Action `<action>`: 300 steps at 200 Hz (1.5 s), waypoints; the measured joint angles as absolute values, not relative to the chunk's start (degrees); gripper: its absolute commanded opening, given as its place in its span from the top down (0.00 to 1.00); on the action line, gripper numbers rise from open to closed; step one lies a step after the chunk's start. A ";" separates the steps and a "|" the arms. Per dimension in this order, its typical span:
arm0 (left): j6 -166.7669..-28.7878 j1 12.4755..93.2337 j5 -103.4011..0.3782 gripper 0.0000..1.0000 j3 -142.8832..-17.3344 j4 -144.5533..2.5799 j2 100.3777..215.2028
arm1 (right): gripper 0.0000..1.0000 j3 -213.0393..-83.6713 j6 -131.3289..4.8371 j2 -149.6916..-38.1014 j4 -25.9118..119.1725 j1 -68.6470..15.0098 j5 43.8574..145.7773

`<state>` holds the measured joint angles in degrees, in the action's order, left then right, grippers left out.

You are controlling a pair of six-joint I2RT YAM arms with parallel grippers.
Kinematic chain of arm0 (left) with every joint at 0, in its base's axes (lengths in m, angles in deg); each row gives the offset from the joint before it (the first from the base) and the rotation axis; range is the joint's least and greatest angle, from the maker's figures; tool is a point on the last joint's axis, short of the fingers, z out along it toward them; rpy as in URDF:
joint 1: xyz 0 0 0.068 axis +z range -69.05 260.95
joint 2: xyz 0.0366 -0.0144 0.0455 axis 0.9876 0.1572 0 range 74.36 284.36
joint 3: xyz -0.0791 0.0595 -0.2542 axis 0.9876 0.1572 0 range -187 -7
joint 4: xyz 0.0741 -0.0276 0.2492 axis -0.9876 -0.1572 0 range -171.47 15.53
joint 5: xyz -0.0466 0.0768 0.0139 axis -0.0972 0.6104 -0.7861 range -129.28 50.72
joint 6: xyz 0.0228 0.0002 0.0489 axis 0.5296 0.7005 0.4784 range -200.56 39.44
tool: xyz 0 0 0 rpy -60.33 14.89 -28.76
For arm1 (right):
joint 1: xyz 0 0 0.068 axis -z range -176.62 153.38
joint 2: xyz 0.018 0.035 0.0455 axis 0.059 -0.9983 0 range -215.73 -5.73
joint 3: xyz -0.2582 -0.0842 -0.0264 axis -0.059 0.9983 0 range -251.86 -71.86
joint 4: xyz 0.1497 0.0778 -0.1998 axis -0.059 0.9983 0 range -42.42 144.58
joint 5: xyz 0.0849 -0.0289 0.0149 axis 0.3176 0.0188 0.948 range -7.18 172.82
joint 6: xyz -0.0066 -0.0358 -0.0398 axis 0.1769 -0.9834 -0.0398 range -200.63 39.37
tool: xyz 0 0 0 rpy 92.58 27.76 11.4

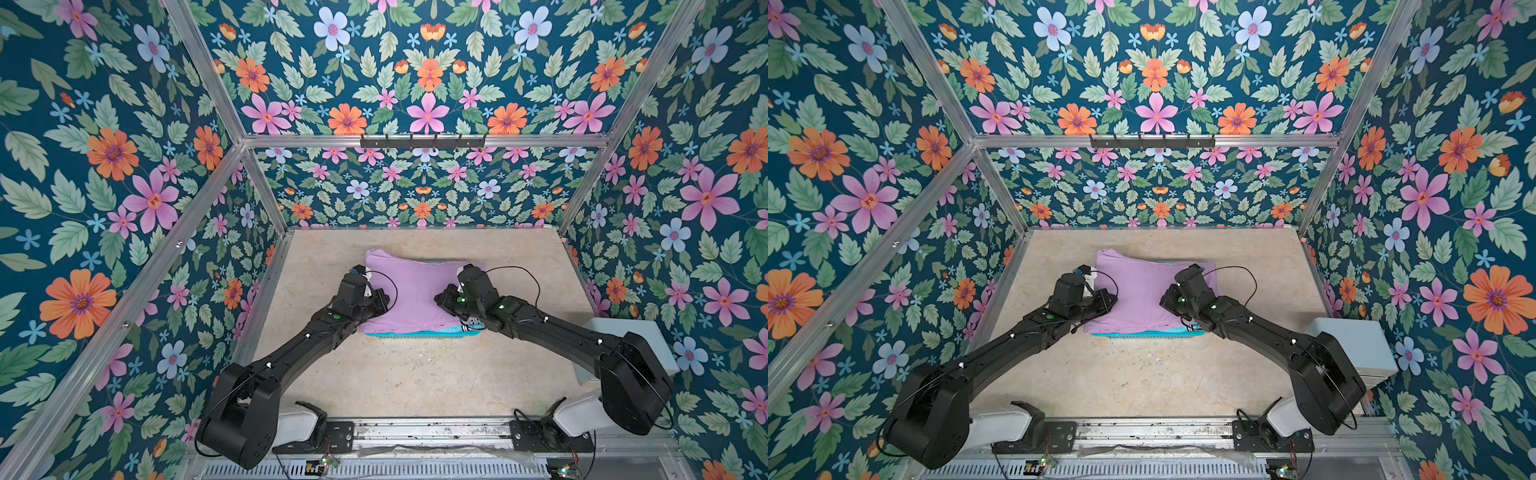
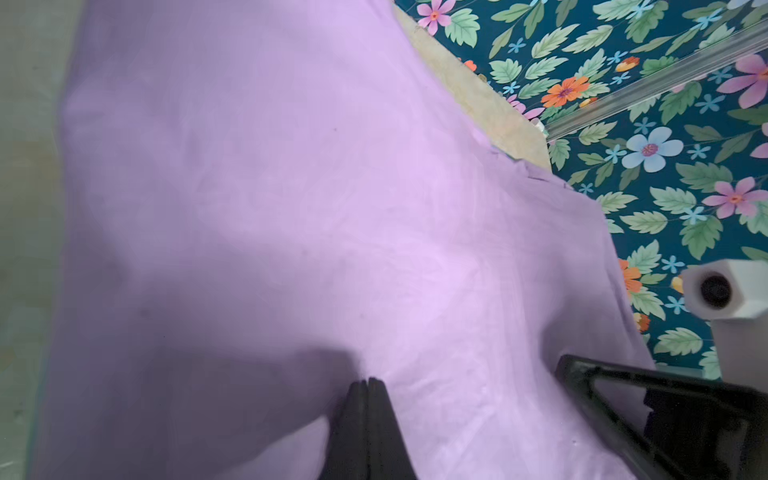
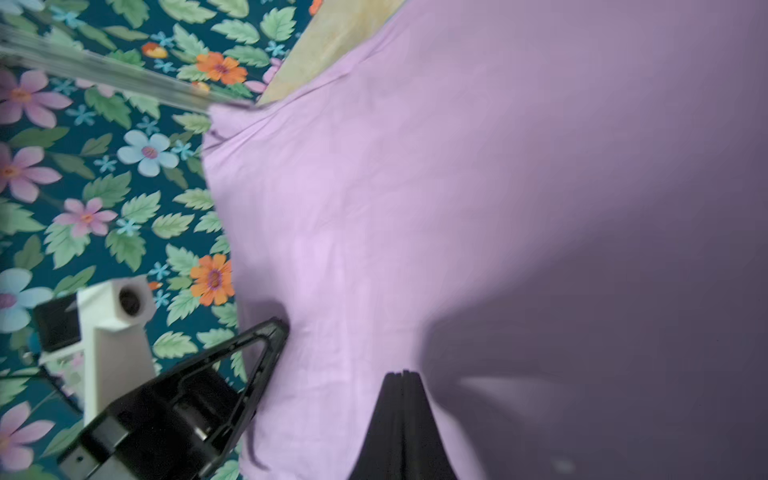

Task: Put the folded long pants in the basket
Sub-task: Place the long pant in the basket.

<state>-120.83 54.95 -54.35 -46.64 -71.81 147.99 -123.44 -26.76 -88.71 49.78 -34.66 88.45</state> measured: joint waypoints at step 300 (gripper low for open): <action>-118.01 58.08 -48.36 1.00 -59.36 -84.60 137.89 | 1.00 -119.44 -37.61 -63.77 62.80 -14.31 92.86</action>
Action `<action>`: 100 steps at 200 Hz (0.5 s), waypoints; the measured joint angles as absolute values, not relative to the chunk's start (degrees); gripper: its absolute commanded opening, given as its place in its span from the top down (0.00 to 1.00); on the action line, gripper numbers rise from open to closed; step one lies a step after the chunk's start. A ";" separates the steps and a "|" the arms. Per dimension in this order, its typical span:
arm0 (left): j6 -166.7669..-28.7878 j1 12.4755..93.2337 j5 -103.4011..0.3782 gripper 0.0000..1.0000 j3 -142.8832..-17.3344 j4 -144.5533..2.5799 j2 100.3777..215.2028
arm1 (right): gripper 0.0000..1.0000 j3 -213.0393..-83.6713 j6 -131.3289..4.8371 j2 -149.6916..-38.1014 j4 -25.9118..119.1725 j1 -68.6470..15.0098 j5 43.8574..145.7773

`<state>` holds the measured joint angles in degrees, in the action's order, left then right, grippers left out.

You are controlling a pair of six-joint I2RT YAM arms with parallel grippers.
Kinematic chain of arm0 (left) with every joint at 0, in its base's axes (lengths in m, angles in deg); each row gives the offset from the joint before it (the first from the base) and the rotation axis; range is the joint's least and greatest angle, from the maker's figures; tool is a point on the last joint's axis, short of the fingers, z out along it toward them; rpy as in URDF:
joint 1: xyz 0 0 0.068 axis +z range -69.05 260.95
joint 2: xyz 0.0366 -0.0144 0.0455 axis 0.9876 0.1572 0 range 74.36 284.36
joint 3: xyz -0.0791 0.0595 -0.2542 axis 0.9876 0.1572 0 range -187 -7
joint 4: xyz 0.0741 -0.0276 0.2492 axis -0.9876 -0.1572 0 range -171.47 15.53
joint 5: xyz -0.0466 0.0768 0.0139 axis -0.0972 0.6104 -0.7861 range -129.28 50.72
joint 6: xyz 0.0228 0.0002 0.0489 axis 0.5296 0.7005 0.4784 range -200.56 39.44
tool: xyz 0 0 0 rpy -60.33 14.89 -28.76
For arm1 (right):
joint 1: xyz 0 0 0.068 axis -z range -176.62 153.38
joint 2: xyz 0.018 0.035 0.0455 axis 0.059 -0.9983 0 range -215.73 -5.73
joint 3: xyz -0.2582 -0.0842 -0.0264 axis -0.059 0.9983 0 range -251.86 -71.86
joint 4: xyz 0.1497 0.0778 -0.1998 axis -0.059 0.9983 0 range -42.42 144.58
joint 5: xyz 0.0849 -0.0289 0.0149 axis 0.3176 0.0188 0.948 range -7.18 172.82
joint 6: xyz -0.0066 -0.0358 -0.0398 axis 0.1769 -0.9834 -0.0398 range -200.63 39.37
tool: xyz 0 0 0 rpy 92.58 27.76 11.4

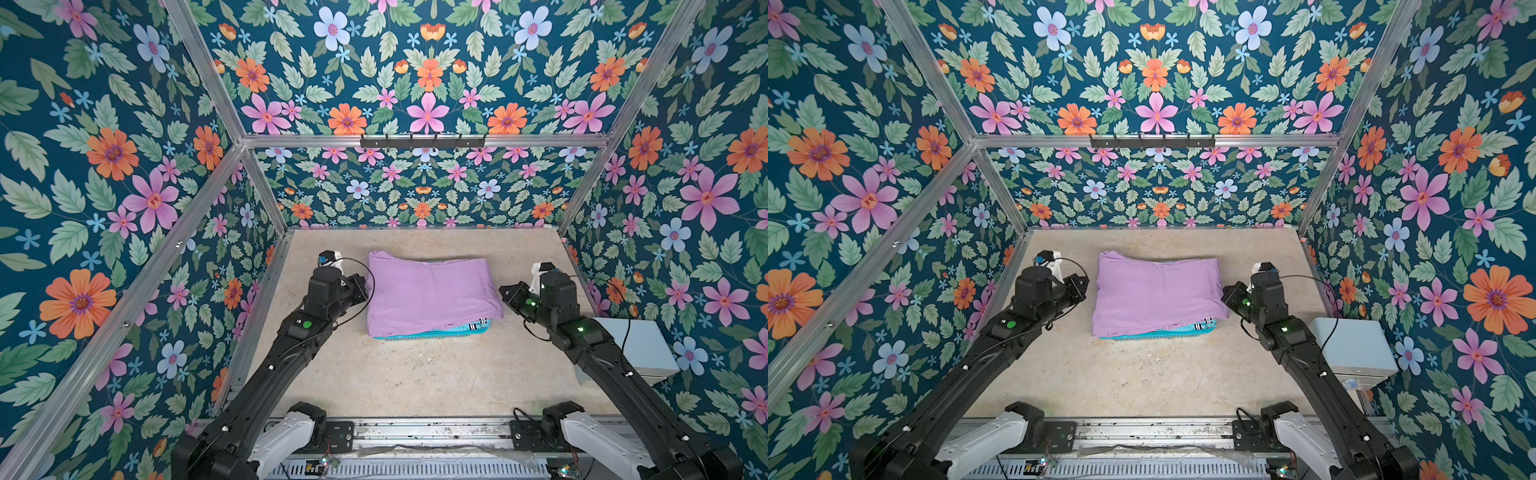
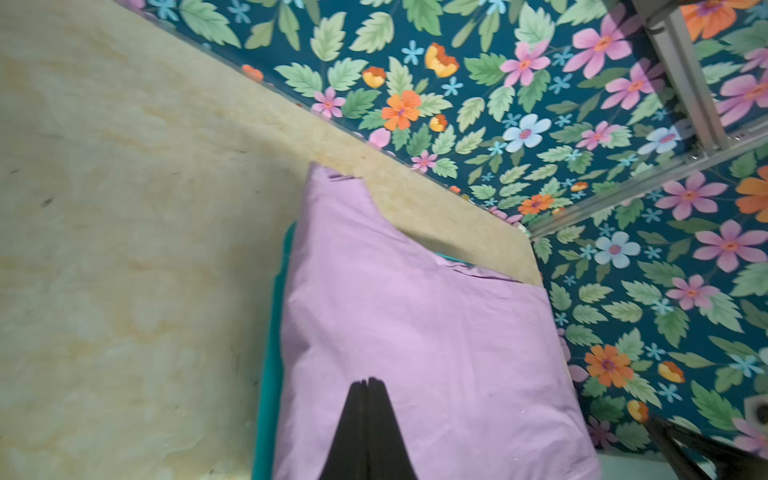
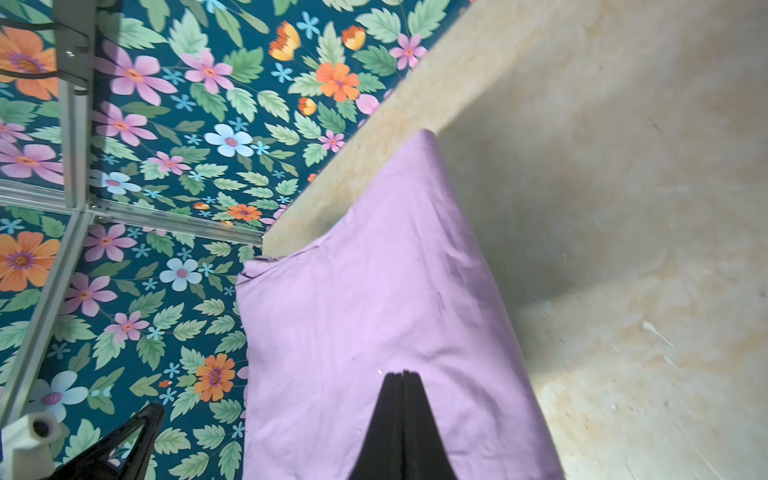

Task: Put the folded long pants in the basket
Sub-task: Place the long pant in the basket.

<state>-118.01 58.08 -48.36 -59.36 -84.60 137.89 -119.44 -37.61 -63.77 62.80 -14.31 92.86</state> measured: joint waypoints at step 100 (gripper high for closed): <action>-113.44 62.65 -58.70 1.00 -81.46 -77.61 178.02 | 1.00 -137.25 -33.82 -102.63 51.33 -12.36 102.96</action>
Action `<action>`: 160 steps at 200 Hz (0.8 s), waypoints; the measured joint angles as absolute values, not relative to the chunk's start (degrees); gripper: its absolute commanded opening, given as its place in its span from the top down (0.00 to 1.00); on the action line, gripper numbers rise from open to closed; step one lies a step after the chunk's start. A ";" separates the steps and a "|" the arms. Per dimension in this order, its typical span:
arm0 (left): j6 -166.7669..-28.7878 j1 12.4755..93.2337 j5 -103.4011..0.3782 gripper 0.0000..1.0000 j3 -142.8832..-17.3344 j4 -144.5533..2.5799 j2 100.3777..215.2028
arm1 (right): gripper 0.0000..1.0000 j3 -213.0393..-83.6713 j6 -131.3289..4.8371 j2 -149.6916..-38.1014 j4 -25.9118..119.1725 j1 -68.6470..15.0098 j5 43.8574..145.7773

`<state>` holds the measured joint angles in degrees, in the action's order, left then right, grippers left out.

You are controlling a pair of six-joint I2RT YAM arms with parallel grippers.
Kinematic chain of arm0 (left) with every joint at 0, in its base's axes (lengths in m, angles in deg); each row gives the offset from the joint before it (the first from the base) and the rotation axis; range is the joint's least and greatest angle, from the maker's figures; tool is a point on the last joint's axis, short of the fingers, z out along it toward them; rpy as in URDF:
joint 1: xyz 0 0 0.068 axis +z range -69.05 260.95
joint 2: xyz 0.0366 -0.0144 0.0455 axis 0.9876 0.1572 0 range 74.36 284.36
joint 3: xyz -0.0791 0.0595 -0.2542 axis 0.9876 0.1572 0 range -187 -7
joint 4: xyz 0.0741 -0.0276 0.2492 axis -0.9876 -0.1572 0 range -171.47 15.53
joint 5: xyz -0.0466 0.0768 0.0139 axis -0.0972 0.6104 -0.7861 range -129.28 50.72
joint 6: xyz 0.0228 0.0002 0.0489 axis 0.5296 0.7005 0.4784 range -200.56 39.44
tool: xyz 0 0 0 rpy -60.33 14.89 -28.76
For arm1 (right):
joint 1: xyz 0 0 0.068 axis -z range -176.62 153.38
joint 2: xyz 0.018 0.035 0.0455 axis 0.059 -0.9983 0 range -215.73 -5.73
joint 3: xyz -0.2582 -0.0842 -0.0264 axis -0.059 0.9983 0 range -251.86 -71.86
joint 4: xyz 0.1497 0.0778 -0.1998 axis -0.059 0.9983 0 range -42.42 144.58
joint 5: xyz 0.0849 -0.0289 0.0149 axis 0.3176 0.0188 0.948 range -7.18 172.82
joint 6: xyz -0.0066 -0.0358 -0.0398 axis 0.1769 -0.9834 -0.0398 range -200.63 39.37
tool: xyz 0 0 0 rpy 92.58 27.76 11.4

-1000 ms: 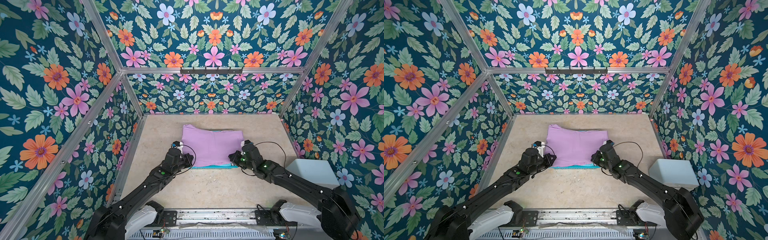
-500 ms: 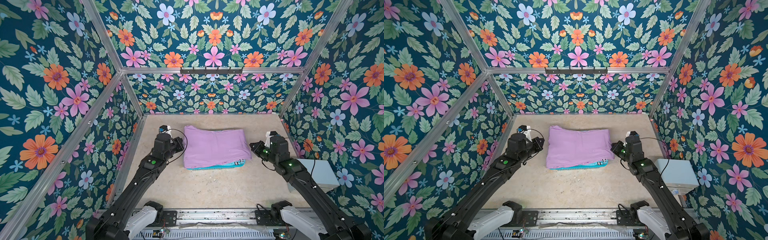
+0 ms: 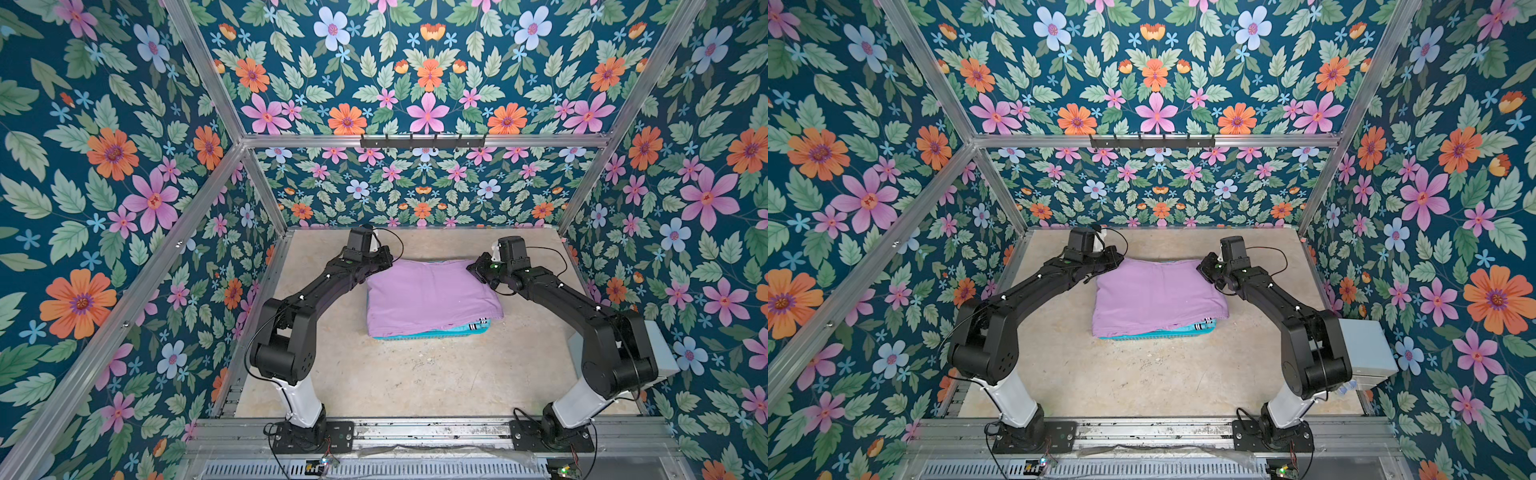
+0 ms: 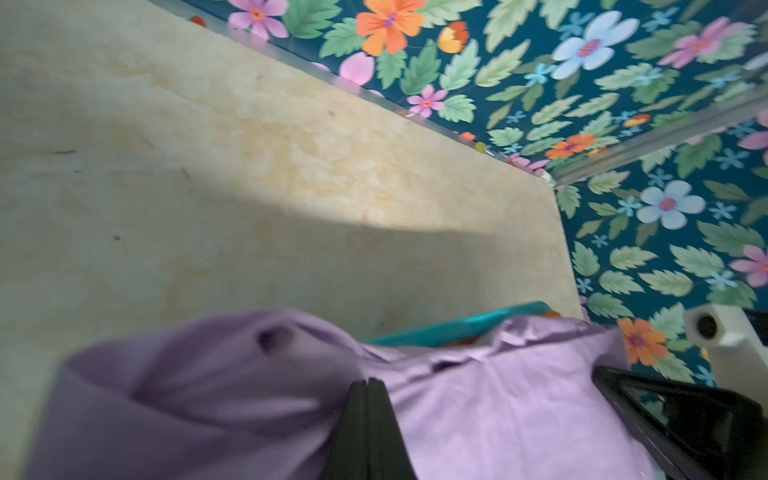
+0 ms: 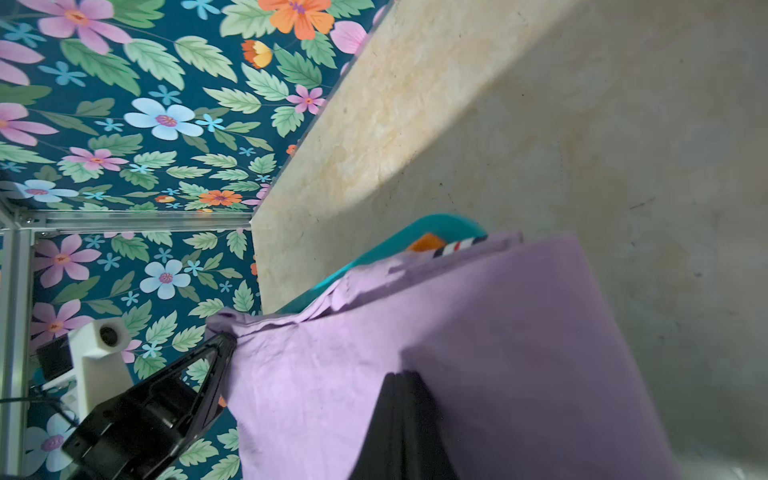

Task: Put the folded long pants in the basket
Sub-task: Place the long pant in the basket, then reset both arms

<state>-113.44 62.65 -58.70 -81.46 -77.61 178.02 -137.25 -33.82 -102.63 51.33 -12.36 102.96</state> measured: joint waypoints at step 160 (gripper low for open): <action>-96.81 63.61 -14.68 0.01 -31.34 -60.05 130.41 | 0.01 -106.10 -55.77 -61.74 55.99 2.41 76.49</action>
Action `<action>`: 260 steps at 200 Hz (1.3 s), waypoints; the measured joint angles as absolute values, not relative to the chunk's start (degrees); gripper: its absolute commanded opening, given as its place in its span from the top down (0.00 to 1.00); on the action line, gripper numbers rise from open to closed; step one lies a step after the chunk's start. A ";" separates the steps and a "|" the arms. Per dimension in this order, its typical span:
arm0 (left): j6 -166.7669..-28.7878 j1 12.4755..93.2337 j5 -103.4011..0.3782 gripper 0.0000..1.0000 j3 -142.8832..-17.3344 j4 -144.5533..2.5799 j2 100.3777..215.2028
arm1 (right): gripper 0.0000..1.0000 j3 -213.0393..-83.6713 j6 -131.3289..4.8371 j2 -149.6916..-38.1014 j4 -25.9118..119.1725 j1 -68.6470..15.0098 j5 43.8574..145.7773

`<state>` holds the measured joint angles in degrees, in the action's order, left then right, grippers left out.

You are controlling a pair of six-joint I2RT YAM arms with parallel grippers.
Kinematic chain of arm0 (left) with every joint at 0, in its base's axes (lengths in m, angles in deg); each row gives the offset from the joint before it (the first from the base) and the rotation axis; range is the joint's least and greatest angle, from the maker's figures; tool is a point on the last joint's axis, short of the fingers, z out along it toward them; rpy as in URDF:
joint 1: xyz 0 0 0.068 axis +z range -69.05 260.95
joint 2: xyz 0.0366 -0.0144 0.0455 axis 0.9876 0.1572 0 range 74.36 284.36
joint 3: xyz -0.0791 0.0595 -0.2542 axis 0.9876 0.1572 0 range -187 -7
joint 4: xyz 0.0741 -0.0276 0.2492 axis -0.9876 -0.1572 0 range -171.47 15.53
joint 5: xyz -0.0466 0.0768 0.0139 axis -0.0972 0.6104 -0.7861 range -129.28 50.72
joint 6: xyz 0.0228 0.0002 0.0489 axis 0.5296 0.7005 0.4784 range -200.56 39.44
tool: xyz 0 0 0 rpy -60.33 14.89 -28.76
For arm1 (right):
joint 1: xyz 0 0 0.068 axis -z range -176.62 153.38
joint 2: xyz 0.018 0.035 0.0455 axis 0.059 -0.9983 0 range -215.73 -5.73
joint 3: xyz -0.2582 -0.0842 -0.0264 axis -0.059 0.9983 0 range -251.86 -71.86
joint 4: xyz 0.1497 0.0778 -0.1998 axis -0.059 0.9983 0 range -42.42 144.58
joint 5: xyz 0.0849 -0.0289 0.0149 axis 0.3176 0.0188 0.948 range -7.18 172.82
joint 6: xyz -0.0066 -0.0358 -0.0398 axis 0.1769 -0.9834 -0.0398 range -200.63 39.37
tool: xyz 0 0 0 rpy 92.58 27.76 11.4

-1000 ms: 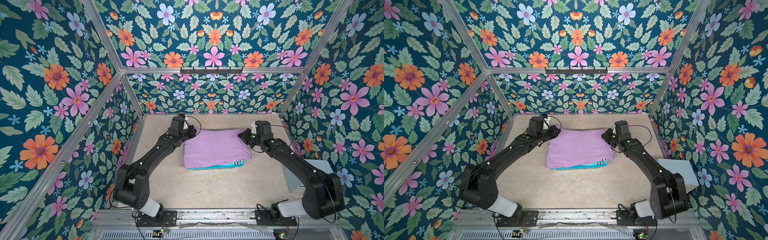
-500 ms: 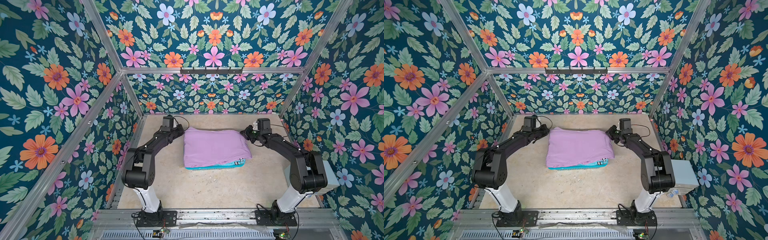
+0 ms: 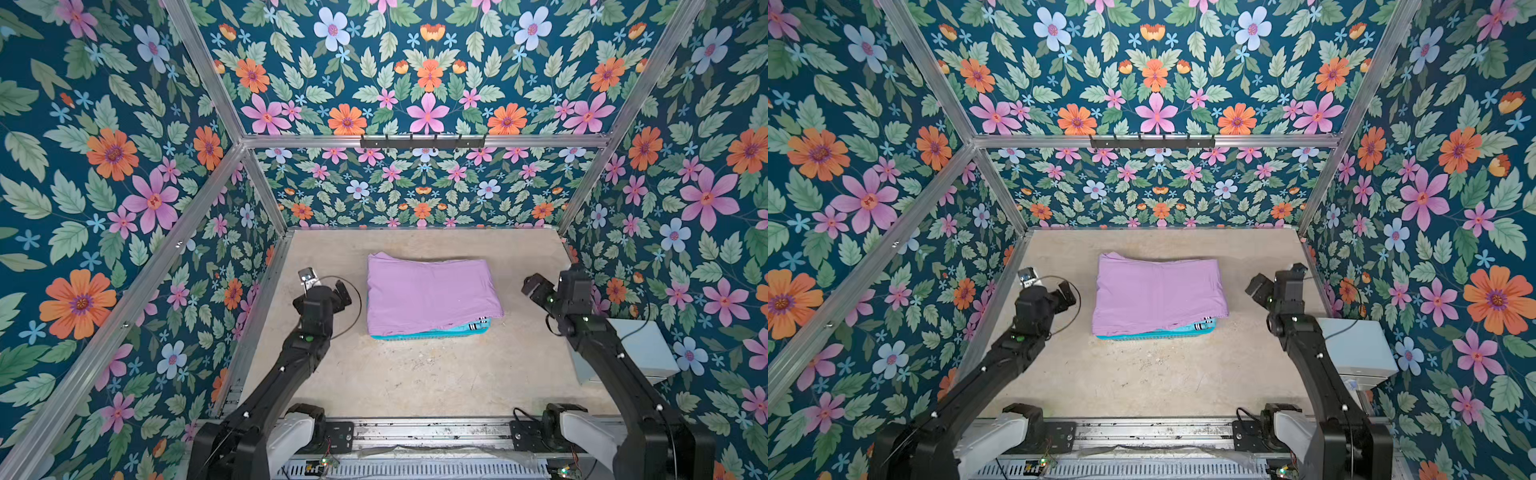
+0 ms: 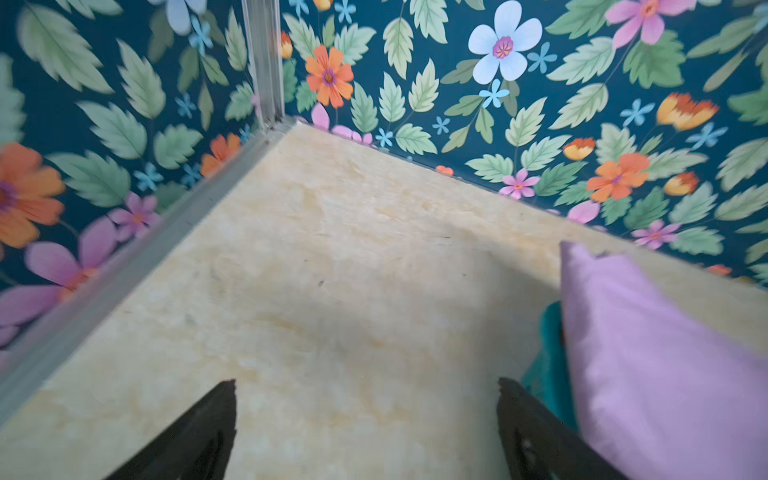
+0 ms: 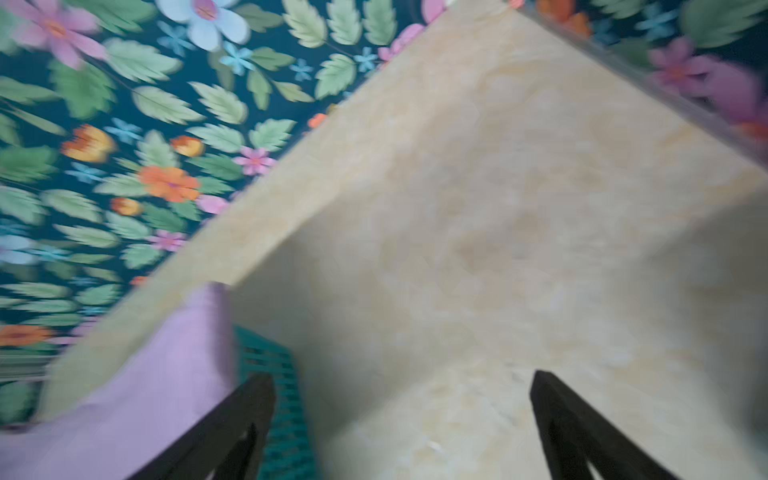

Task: Put the folded long pants in the basket
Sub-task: Reset both arms

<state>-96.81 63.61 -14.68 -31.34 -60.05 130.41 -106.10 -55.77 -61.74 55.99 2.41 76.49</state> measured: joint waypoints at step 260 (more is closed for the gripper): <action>-81.70 79.81 -31.49 0.01 -23.43 -5.50 165.93 | 0.01 -86.80 -75.70 -88.58 -8.27 3.61 67.81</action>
<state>-81.70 79.81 -31.49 -23.43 -5.50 165.93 -86.80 -75.70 -88.58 -8.27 3.61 67.81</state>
